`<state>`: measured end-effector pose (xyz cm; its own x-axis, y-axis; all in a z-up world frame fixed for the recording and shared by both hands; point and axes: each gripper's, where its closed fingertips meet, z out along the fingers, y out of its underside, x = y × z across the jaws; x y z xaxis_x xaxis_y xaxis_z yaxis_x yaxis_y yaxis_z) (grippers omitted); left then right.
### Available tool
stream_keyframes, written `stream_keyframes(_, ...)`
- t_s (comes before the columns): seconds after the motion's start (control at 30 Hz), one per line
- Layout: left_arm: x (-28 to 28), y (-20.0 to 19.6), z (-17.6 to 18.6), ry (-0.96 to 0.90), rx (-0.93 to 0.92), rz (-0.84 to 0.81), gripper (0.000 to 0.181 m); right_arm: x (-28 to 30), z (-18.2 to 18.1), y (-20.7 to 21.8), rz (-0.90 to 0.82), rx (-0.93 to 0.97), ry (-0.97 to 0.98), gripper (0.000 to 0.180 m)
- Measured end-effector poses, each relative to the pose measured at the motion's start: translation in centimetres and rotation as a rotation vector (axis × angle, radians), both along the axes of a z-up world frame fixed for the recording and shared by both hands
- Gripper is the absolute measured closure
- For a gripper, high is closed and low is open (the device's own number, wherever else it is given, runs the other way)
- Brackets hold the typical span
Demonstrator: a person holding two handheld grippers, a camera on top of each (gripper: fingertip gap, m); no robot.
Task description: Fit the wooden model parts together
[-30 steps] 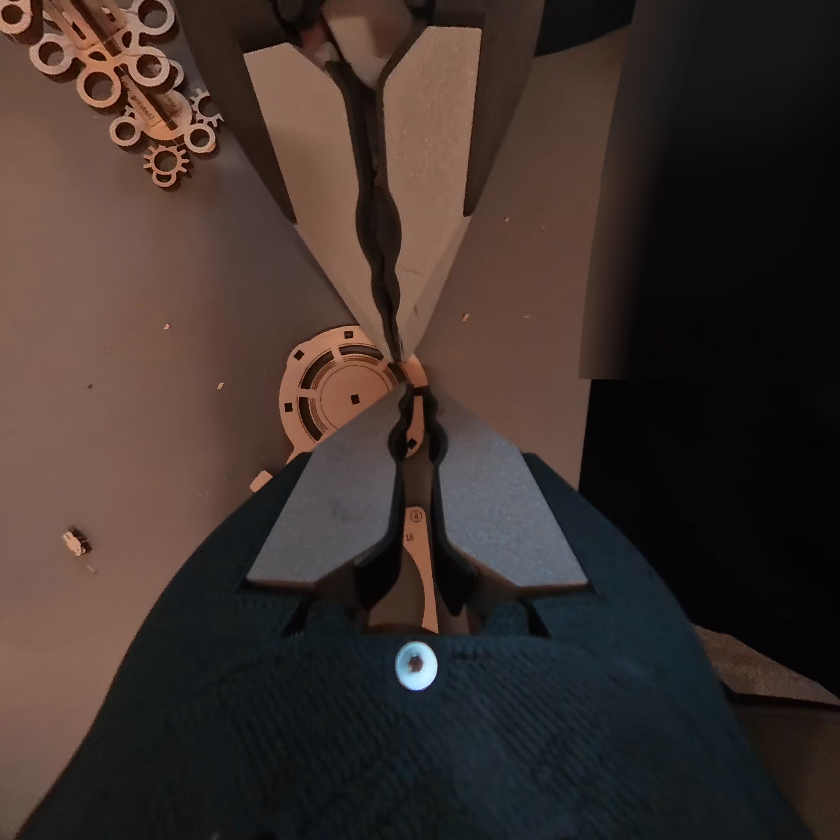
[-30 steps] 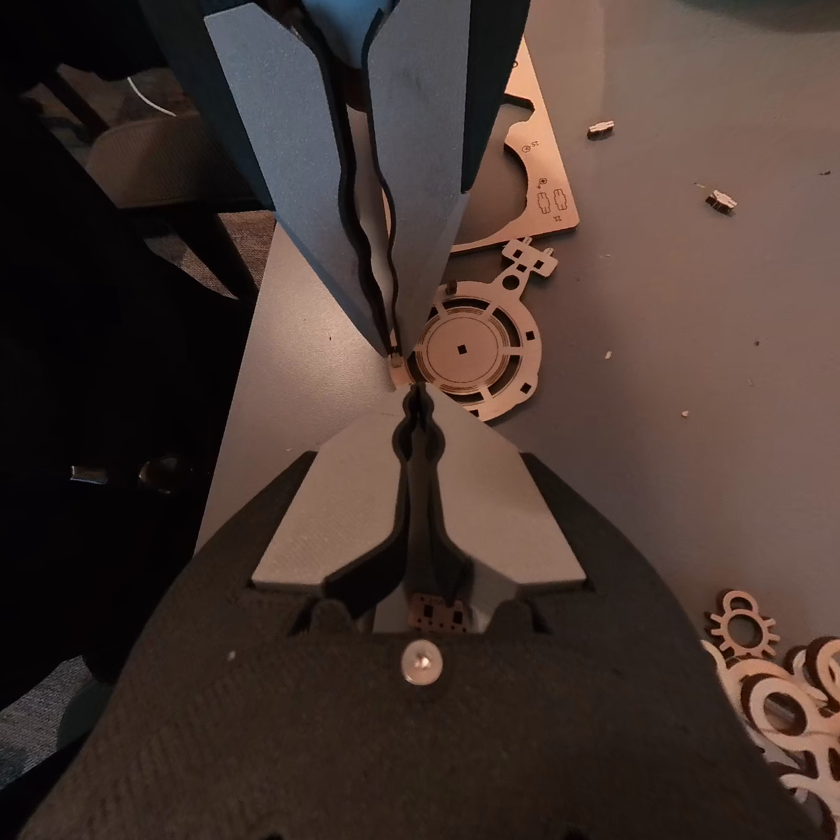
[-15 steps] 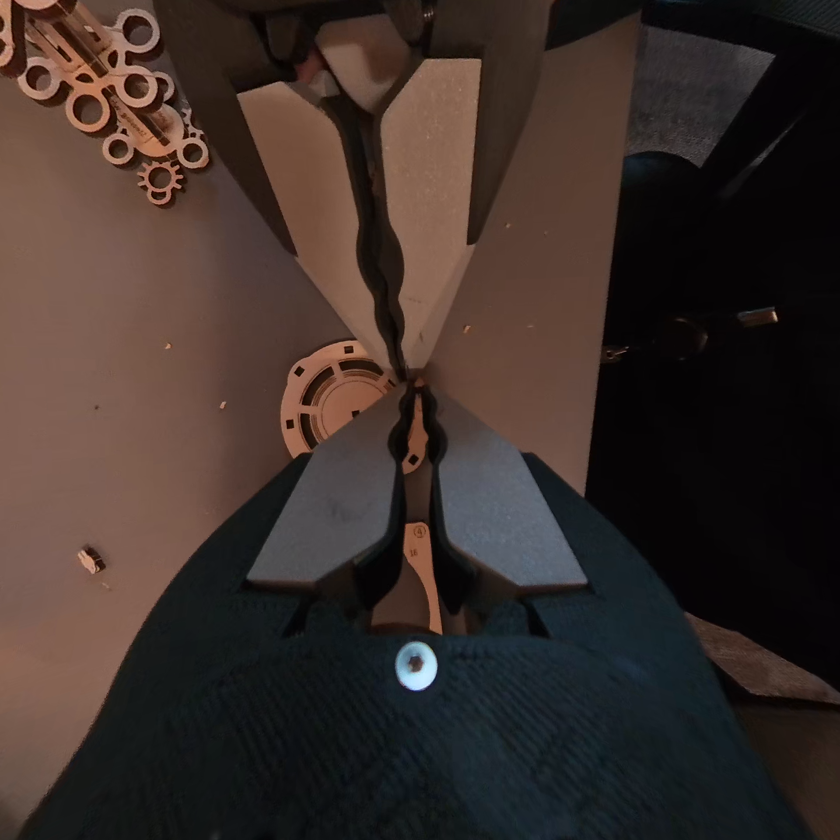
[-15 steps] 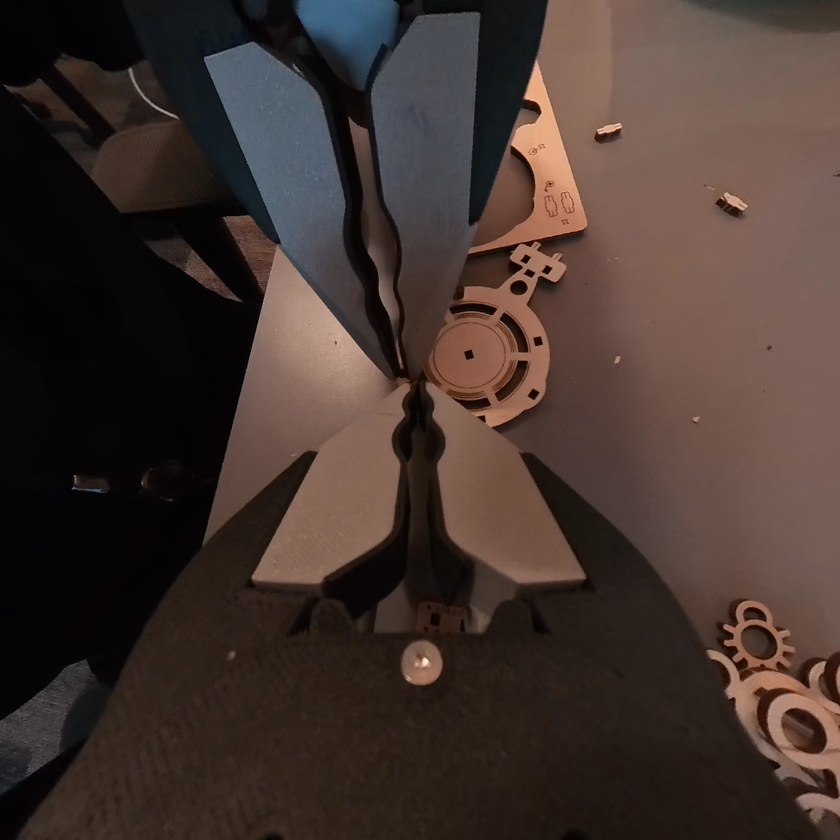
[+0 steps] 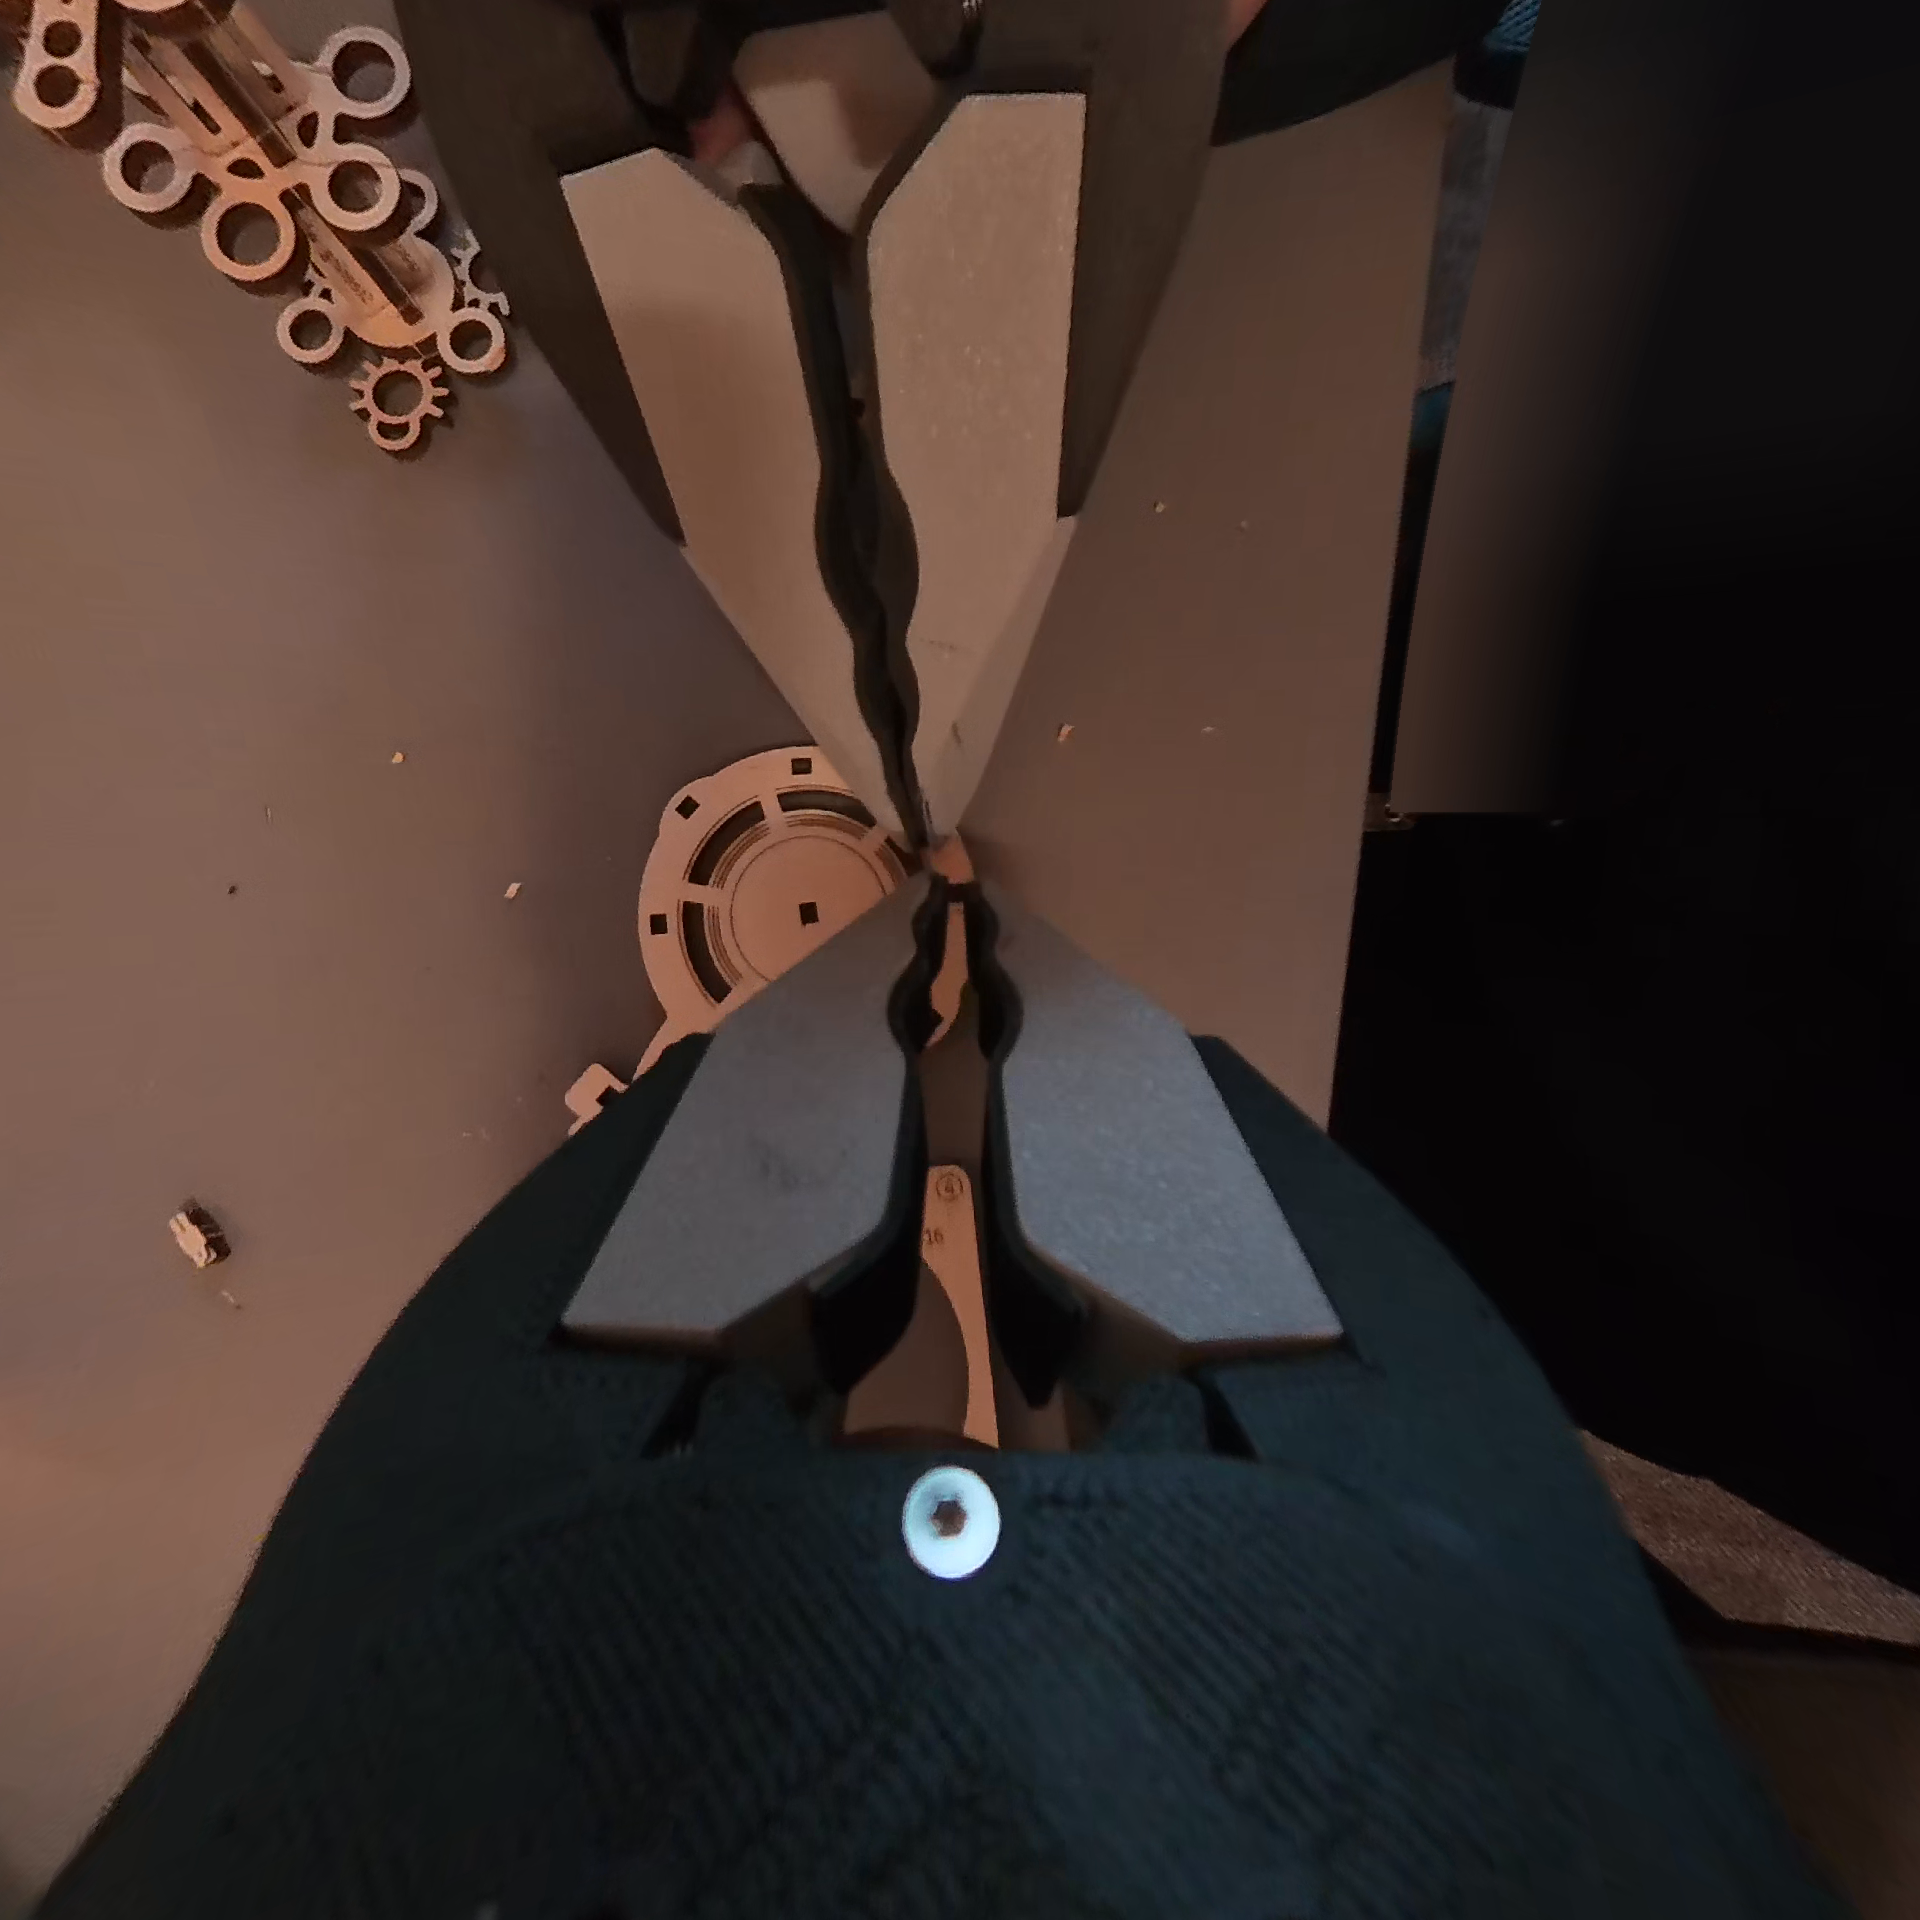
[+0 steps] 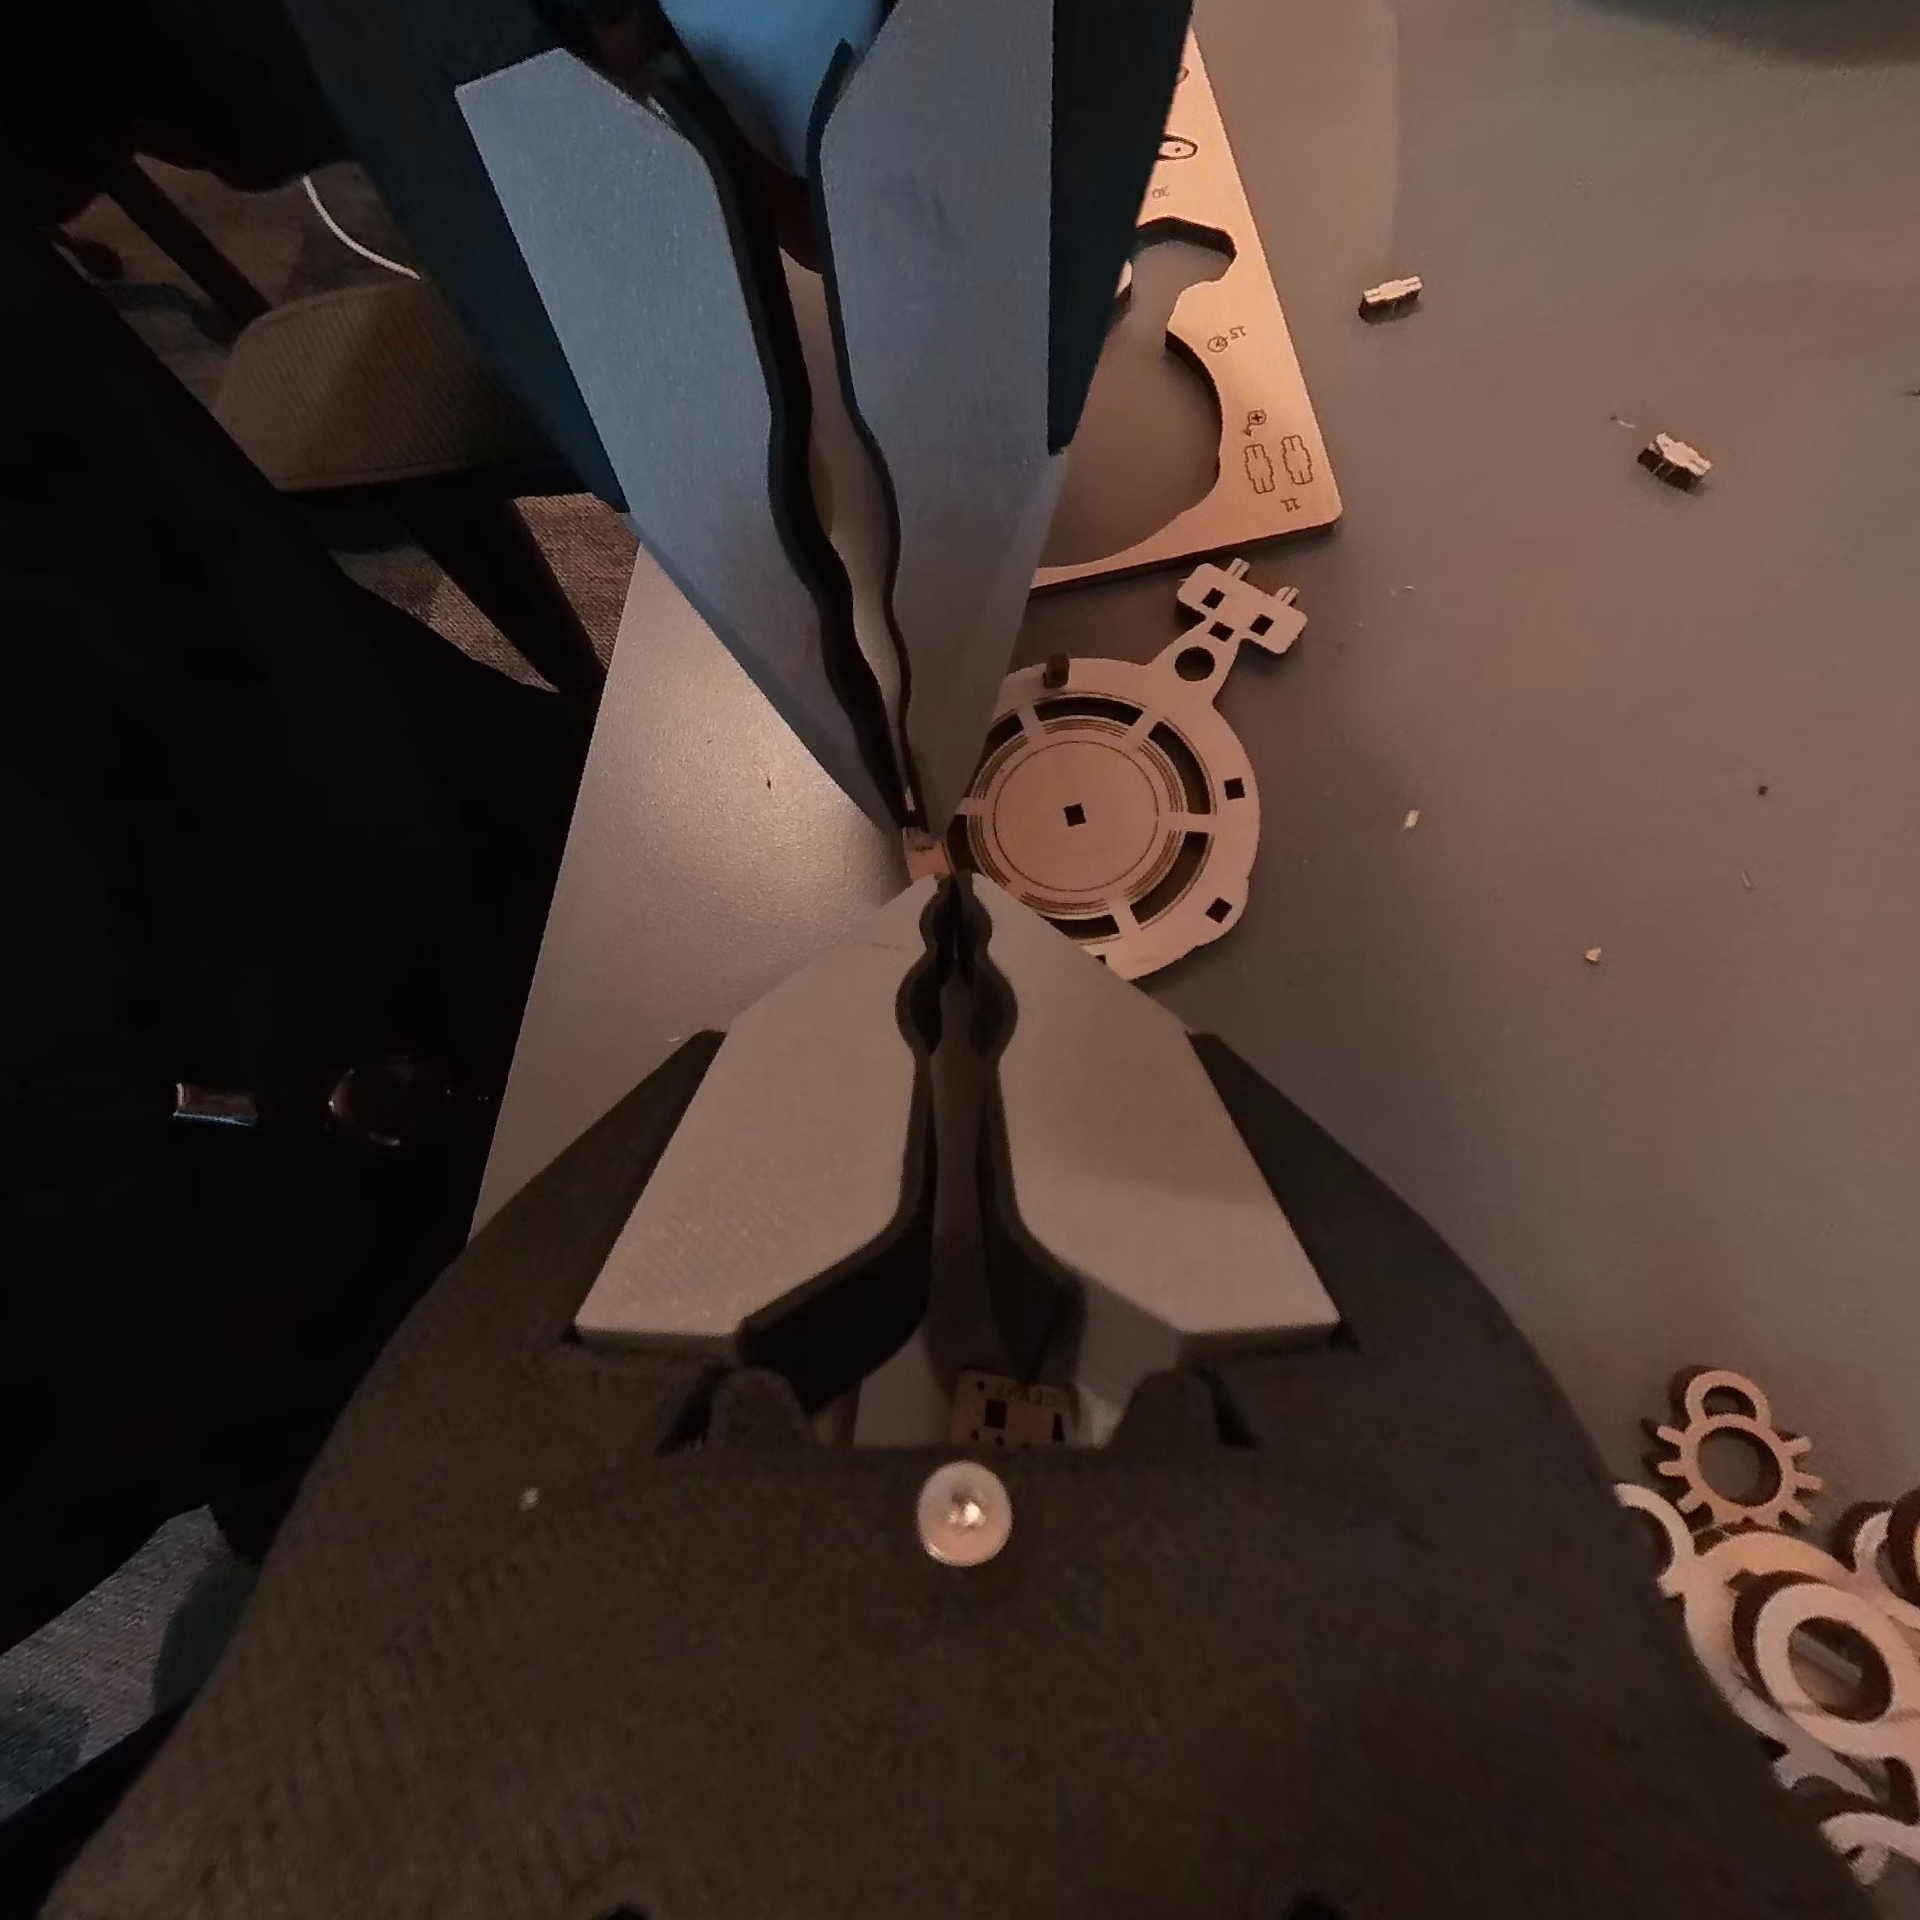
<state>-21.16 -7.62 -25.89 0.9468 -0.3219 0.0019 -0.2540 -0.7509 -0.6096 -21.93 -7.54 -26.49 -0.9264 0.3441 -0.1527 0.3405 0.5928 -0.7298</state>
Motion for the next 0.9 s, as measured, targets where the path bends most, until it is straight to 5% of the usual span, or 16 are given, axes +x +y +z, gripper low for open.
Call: stream_keyframes(0.9,0.1,0.0,0.0,-0.033,0.033,0.007,0.18,0.6,0.4,-0.9,0.026,-0.049,-0.044,0.18)
